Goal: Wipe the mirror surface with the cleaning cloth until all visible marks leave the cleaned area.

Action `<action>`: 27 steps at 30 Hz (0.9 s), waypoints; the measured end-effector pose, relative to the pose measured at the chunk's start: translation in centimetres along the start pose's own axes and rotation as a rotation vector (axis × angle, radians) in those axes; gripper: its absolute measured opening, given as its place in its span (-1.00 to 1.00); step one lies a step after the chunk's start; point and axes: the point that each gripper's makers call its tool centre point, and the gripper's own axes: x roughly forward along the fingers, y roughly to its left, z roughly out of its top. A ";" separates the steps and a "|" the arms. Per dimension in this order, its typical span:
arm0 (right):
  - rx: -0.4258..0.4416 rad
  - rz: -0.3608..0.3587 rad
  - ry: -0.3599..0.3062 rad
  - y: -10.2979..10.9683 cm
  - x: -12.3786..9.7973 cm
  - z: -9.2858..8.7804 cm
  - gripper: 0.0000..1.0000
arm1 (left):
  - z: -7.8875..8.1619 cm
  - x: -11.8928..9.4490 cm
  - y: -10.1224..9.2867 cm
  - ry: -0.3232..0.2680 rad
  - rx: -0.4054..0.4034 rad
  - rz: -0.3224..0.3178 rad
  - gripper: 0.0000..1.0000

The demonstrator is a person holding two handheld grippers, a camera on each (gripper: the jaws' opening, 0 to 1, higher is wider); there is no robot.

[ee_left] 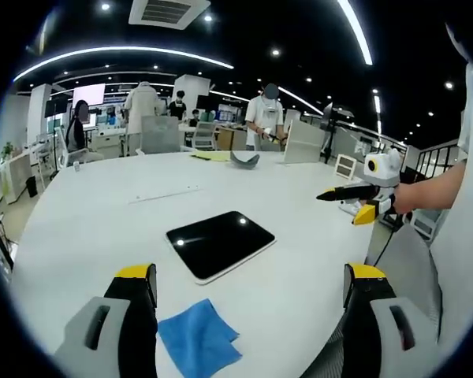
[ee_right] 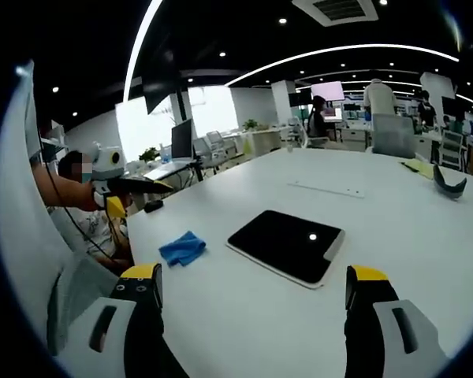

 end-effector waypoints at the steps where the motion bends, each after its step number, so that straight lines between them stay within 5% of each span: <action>1: 0.002 0.001 0.000 0.0 0.0 0.0 0.93 | 0.0 0.0 0.0 0.001 -0.002 -0.001 0.99; 27: 0.034 0.015 0.002 0.1 0.6 0.1 1.00 | -0.4 -0.4 0.1 0.025 0.010 0.000 0.99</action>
